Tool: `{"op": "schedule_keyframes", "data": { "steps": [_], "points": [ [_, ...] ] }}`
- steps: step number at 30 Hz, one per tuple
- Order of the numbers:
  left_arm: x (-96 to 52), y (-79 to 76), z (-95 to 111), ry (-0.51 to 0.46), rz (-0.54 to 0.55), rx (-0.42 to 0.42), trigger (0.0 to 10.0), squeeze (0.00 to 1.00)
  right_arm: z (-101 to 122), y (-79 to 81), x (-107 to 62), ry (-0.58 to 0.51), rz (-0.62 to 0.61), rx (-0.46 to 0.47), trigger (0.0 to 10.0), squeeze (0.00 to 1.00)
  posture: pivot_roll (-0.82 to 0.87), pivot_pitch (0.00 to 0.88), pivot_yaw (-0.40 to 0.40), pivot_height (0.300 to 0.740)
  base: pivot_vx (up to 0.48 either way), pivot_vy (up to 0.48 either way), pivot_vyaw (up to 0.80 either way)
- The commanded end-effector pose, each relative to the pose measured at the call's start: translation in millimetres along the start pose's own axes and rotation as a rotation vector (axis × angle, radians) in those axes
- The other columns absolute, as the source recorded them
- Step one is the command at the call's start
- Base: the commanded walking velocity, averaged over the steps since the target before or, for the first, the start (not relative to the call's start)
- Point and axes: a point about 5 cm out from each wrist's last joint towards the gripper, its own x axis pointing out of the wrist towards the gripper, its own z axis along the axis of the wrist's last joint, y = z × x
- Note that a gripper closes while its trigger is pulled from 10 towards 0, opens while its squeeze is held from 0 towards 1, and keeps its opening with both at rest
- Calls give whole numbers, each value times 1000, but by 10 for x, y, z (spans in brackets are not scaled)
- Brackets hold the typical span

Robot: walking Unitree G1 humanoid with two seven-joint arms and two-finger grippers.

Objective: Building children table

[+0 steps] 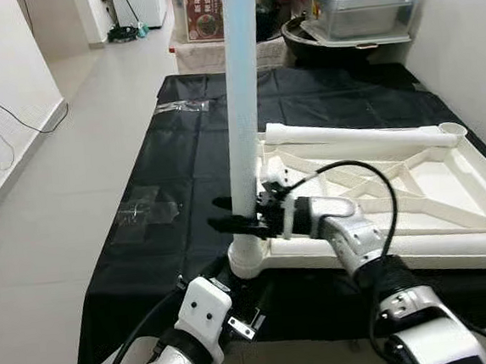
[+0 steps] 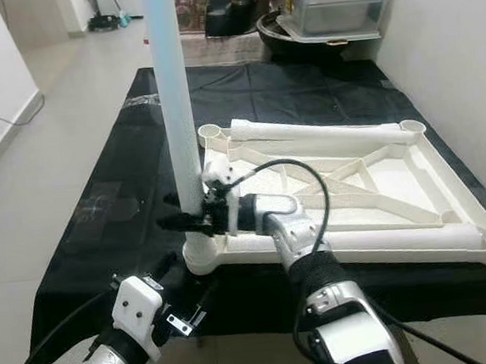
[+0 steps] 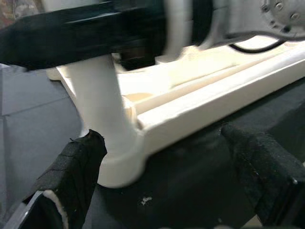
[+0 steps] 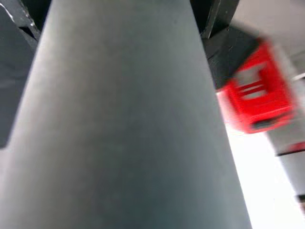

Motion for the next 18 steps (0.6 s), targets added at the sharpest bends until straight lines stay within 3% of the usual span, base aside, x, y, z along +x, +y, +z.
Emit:
{"op": "schedule_keyframes", "data": {
  "steps": [1, 3, 4, 5, 6, 7, 8, 9, 10, 11, 13, 15, 18],
  "points": [
    [-18, -11, -25, 16, -1, -5, 10000, 0, -102, -62, -57, 29, -80, 48, 0, 0, 148, 84, -58, 740, 0, 0, 0],
    [-24, -6, -34, 19, -4, -6, 10000, 0, -242, -217, -141, 42, -530, 94, 0, 0, 136, 76, -51, 740, 0, 0, 0],
    [-24, -6, -34, 19, -4, -6, 10000, 0, -242, -217, -141, 42, -530, 94, 0, 0, 136, 76, -51, 740, 0, 0, 0],
    [-26, -7, -38, 20, -6, -6, 10000, 0, -308, -250, -237, 31, -752, 125, 0, 0, 135, 77, -48, 740, 0, 0, 0],
    [-26, -7, -38, 20, -6, -6, 10000, 0, -308, -250, -237, 31, -752, 125, 0, 0, 135, 77, -48, 740, 0, 0, 0],
    [-24, -8, -41, 21, -8, -7, 10000, 0, -339, -238, -347, 14, -942, 122, 0, 0, 134, 73, -52, 740, 0, 0, 0],
    [-24, -8, -41, 21, -8, -7, 10000, 0, -339, -238, -347, 14, -942, 122, 0, 0, 134, 73, -52, 740, 0, 0, 0],
    [-22, -8, -43, 21, -8, -8, 10000, 0, -351, -190, -432, -8, -1089, 139, 0, 0, 134, 73, -52, 740, 0, 0, 0],
    [-22, -8, -43, 21, -8, -8, 10000, 0, -351, -190, -432, -8, -1089, 139, 0, 0, 134, 73, -52, 740, 0, 0, 0],
    [-20, -10, -44, 21, -8, -8, 10000, 0, -352, -123, -481, -34, -1198, 160, 0, 0, 134, 71, -51, 740, 0, 0, 0],
    [-20, -10, -44, 21, -8, -8, 10000, 0, -352, -123, -481, -34, -1198, 160, 0, 0, 134, 71, -51, 740, 0, 0, 0],
    [-17, -10, -46, 21, -8, -8, 10000, 0, -343, 7, -473, -86, -1330, 224, 0, 0, 134, 69, -53, 740, 0, 0, 0],
    [-15, -12, -46, 21, -8, -7, 10000, 0, -345, 96, -381, -109, -1379, 285, 0, 0, 135, 69, -55, 740, 0, 0, 0]
  ]
}}
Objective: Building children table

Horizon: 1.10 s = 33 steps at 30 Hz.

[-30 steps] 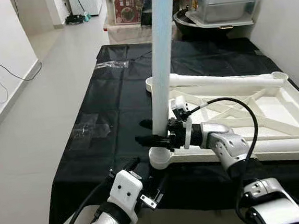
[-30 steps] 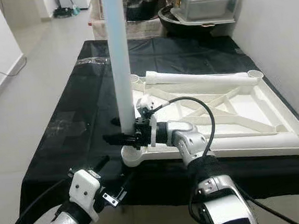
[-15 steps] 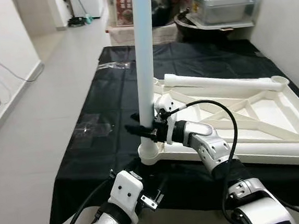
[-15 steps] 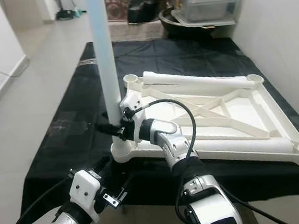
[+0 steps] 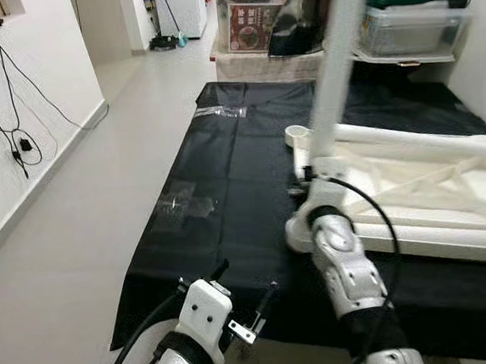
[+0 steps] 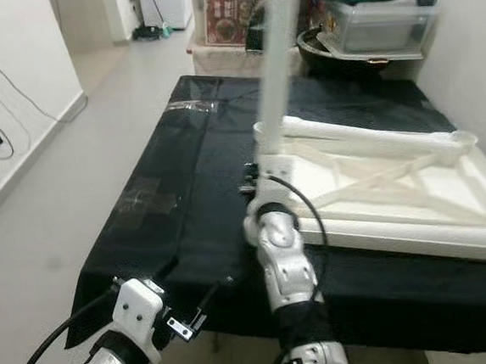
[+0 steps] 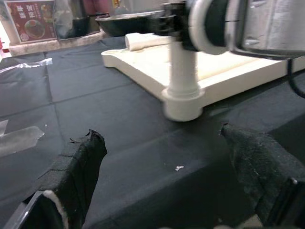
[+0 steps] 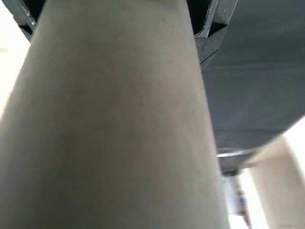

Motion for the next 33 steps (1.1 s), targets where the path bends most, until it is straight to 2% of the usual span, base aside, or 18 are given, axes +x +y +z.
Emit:
{"op": "schedule_keyframes", "data": {
  "steps": [1, 5, 6, 7, 8, 12, 13, 15, 16, 17, 20, 21, 22, 24, 25, 26, 27, 33],
  "points": [
    [-7, -3, -33, 15, -5, -3, 10000, 0, -228, 267, -223, 117, -45, 158, 0, 0, 135, 69, -55, 740, 0, 0, 0],
    [-5, -8, -31, 14, -4, -3, 10000, 0, -222, 387, -242, 130, -39, 191, 235, 0, 136, 73, -56, 740, 0, 0, 0],
    [-3, -9, -29, 14, -4, -3, 10000, 0, -213, 446, -241, 130, 3, 193, 10000, 0, 137, 75, -57, 740, 0, 0, 0],
    [-3, -9, -29, 14, -4, -3, 10000, 0, -213, 446, -241, 130, 3, 193, 10000, 0, 137, 75, -57, 740, 0, 0, 0],
    [-3, -8, -27, 14, -3, -4, 10000, 0, -194, 500, -237, 114, 77, 206, 10000, 1000, 135, 80, -55, 740, 0, 0, 0],
    [-1, 0, -25, 14, -3, -4, 10000, 0, -132, 548, -235, 66, 206, 229, 10000, 1000, 131, 81, -51, 740, 0, 0, 0],
    [0, 1, -24, 14, -3, -4, 10000, 0, -111, 536, -228, 50, 230, 236, 10000, 812, 132, 82, -51, 740, 0, 0, 0],
    [0, 1, -24, 14, -3, -4, 10000, 0, -111, 536, -228, 50, 230, 236, 10000, 812, 132, 82, -51, 740, 0, 0, 0],
    [0, 2, -25, 14, -3, -4, 10000, 0, -81, 547, -219, 29, 320, 249, 10000, 0, 132, 82, -50, 740, 0, 0, 0],
    [0, 2, -25, 14, -3, -4, 10000, 0, -81, 547, -219, 29, 320, 249, 10000, 0, 132, 82, -50, 740, 0, 0, 0],
    [4, 6, -27, 14, -3, -3, 10000, 0, -39, 541, -191, 25, 601, 288, 10000, 0, 133, 82, -46, 740, 0, 0, 0],
    [4, 6, -27, 14, -3, -3, 10000, 0, -39, 541, -191, 25, 601, 288, 10000, 0, 133, 82, -46, 740, 0, 0, 0],
    [6, 8, -26, 14, -3, -2, 10000, 0, -32, 497, -186, 48, 801, 270, 10000, 0, 133, 81, -49, 740, 0, 0, 0],
    [6, 8, -26, 14, -3, -2, 10000, 0, -32, 497, -186, 48, 801, 270, 10000, 0, 133, 81, -49, 740, 0, 0, 0],
    [9, 11, -25, 13, -3, -2, 10000, 0, -22, 431, -180, 80, 974, 252, 10000, 0, 132, 82, -46, 740, 0, 0, 0],
    [9, 11, -25, 13, -3, -2, 10000, 0, -22, 431, -180, 80, 974, 252, 10000, 0, 130, 82, -46, 740, 0, 0, 0],
    [13, 21, -26, 14, -4, 1, 10000, 0, 8, 362, -169, 151, 1264, 217, 10000, 0, 132, 81, -45, 740, 0, 0, 0],
    [14, 23, -24, 14, -2, 3, 10000, 0, 14, 442, -161, 220, 1538, 130, 10000, 0, 150, 82, -52, 740, 0, 0, 0]
  ]
}}
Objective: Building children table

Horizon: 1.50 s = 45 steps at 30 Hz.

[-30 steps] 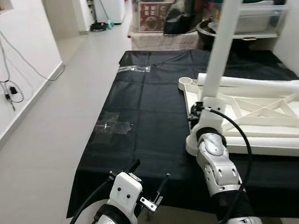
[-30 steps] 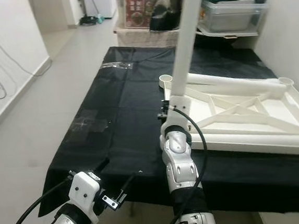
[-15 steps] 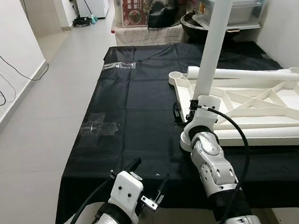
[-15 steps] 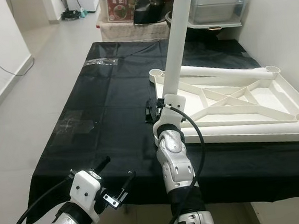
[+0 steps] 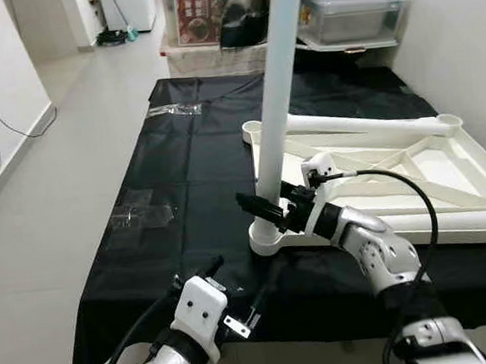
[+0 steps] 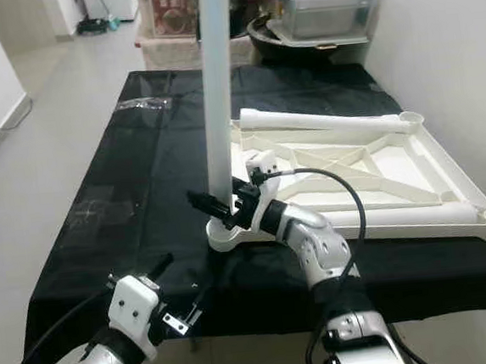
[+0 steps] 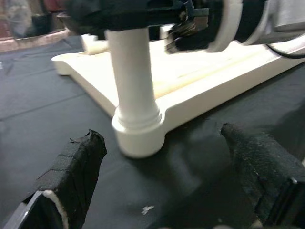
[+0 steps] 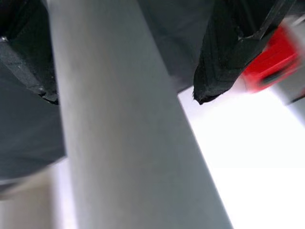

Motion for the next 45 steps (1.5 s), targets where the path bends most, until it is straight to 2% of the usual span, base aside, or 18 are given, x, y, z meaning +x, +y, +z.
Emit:
{"op": "schedule_keyframes", "data": {
  "steps": [1, 7, 8, 10, 11, 19, 25, 27, 29, 32, 33, 34, 35, 36, 37, 38, 40, 45],
  "points": [
    [-7, -7, -33, 18, -4, -4, 10000, 0, -89, 99, 120, 64, 142, 6, 10000, 0, 150, 82, -52, 740, 0, 0, 0],
    [-16, -17, -24, 16, -1, -4, 10000, 0, -60, 92, 261, 106, 237, -24, 10000, 0, 161, 88, -56, 740, 0, 0, 0],
    [-18, -17, -23, 16, -1, -4, 10000, 0, -48, 101, 274, 109, 261, -34, 7176, 0, 161, 92, -54, 740, 0, 0, 0],
    [-20, -18, -22, 17, -1, -4, 10000, 0, -40, 107, 278, 111, 281, -39, 7176, 0, 161, 92, -54, 740, 0, 0, 0],
    [-22, -18, -21, 17, -2, -4, 10000, 0, -29, 111, 273, 113, 312, -40, 0, 0, 163, 94, -54, 740, 0, 0, 0],
    [-21, -18, -23, 18, -3, -6, 10000, 0, -22, 92, 214, 72, 324, -104, 0, 0, 159, 89, -52, 740, 0, 0, 0],
    [-19, -17, -31, 19, -5, -6, 10000, 0, -106, 115, 203, -17, 134, -128, 0, 0, 155, 80, -51, 740, 0, 0, 0],
    [-21, -18, -37, 21, -7, -7, 10000, 0, -128, 29, 225, -50, -131, -125, 0, 0, 147, 76, -47, 740, 0, 0, 0],
    [-21, -18, -37, 21, -7, -7, 10000, 0, -128, 29, 225, -50, -131, -125, 0, 0, 147, 76, -47, 740, 0, 0, 0],
    [-22, -16, -43, 22, -10, -9, 10000, 0, -118, -174, 109, -122, -651, -112, 0, 0, 134, 72, -45, 740, 0, 0, 0],
    [-23, -15, -45, 22, -10, -9, 10000, 0, -120, -207, 58, -139, -763, -102, 0, 0, 132, 72, -43, 740, 0, 0, 0],
    [-23, -15, -45, 22, -10, -9, 10000, 0, -120, -207, 58, -139, -763, -102, 0, 0, 132, 72, -43, 740, 0, 0, 0],
    [-23, -17, -45, 22, -11, -10, 10000, 0, -128, -236, -37, -152, -922, -108, 0, 0, 131, 68, -45, 740, 0, 0, 0],
    [-23, -17, -45, 22, -11, -10, 10000, 0, -128, -236, -37, -152, -922, -108, 0, 0, 131, 68, -45, 740, 0, 0, 0],
    [-22, -18, -46, 22, -11, -10, 10000, 0, -139, -231, -132, -164, -1072, -116, 0, 0, 131, 68, -45, 740, 0, 0, 0],
    [-22, -18, -46, 22, -11, -10, 10000, 0, -139, -231, -132, -164, -1072, -116, 0, 0, 131, 68, -45, 740, 0, 0, 0],
    [-22, -23, -46, 22, -11, -9, 10000, 0, -185, -146, -270, -196, -1316, -83, 0, 0, 139, 67, -50, 740, 0, 0, 0],
    [-24, -25, -48, 22, -10, -9, 10000, 0, -246, -7, -229, -222, -1445, 0, 0, 0, 137, 65, -50, 740, 0, 0, 0]
  ]
}}
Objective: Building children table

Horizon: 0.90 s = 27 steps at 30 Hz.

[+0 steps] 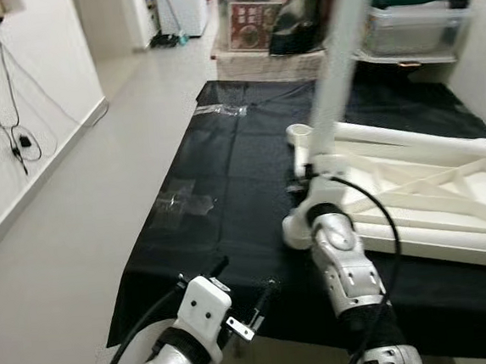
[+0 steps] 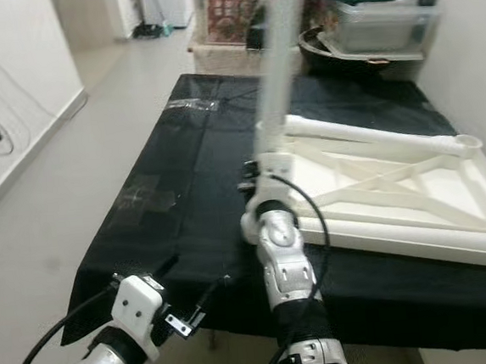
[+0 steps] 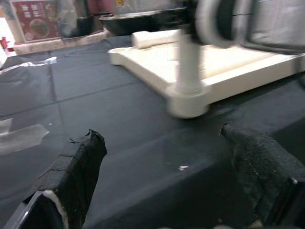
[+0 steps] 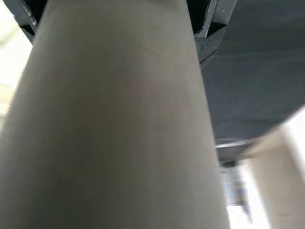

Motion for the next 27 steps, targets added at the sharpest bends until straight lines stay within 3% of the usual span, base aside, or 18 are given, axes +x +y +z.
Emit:
{"op": "schedule_keyframes", "data": {
  "steps": [1, 6, 7, 8, 9, 10, 11, 15, 16, 19, 21, 22, 24, 25, 27],
  "points": [
    [-6, -9, -26, 12, -7, -2, 10000, 0, -173, 162, -176, 92, -55, 120, 0, 0, 137, 65, -50, 740, 0, 0, 0],
    [-4, -13, -24, 11, -7, -3, 10000, 0, -192, 358, -254, 134, -83, 182, 0, 0, 141, 69, -53, 740, 0, 0, 0],
    [-2, -13, -22, 11, -7, -2, 10000, 0, -188, 427, -262, 133, -46, 176, 5922, 0, 142, 71, -56, 740, 0, 0, 0],
    [-2, -13, -22, 11, -7, -2, 10000, 0, -188, 427, -262, 133, -46, 176, 5922, 0, 142, 71, -56, 740, 0, 0, 0],
    [0, -12, -20, 10, -5, -2, 10000, 0, -197, 492, -268, 140, 13, 178, 10000, 0, 142, 74, -55, 740, 0, 0, 0],
    [1, -10, -19, 10, -4, -2, 10000, 0, -199, 535, -280, 148, 44, 177, 10000, 0, 142, 74, -55, 740, 0, 0, 0],
    [2, -7, -18, 10, -4, -2, 10000, 0, -182, 577, -283, 127, 110, 182, 10000, 1000, 138, 76, -53, 740, 0, 0, 0],
    [4, -2, -18, 10, -4, -2, 10000, 0, -137, 637, -288, 94, 218, 203, 10000, 1000, 135, 77, -50, 740, 0, 0, 0],
    [6, 0, -19, 10, -4, -2, 10000, 0, -135, 654, -268, 94, 339, 247, 10000, 0, 135, 77, -48, 740, 0, 0, 0],
    [8, 1, -19, 10, -4, -1, 10000, 0, -130, 646, -248, 92, 433, 274, 10000, 0, 134, 77, -47, 740, 0, 0, 0],
    [12, 2, -19, 10, -5, -1, 10000, 0, -135, 627, -227, 120, 679, 315, 10000, 0, 134, 77, -47, 740, 0, 0, 0],
    [12, 2, -19, 10, -5, -1, 10000, 0, -135, 627, -227, 120, 679, 315, 10000, 0, 134, 77, -47, 740, 0, 0, 0],
    [17, 4, -19, 9, -5, -1, 10000, 0, -111, 543, -204, 141, 953, 240, 10000, 0, 134, 77, -46, 740, 0, 0, 0],
    [17, 4, -19, 9, -5, -1, 10000, 0, -111, 543, -204, 141, 953, 240, 10000, 0, 134, 77, -46, 740, 0, 0, 0],
    [20, 8, -18, 8, -5, 1, 10000, 0, -83, 494, -190, 164, 1151, 160, 10000, 0, 134, 80, -45, 740, 0, 0, 0]
  ]
}}
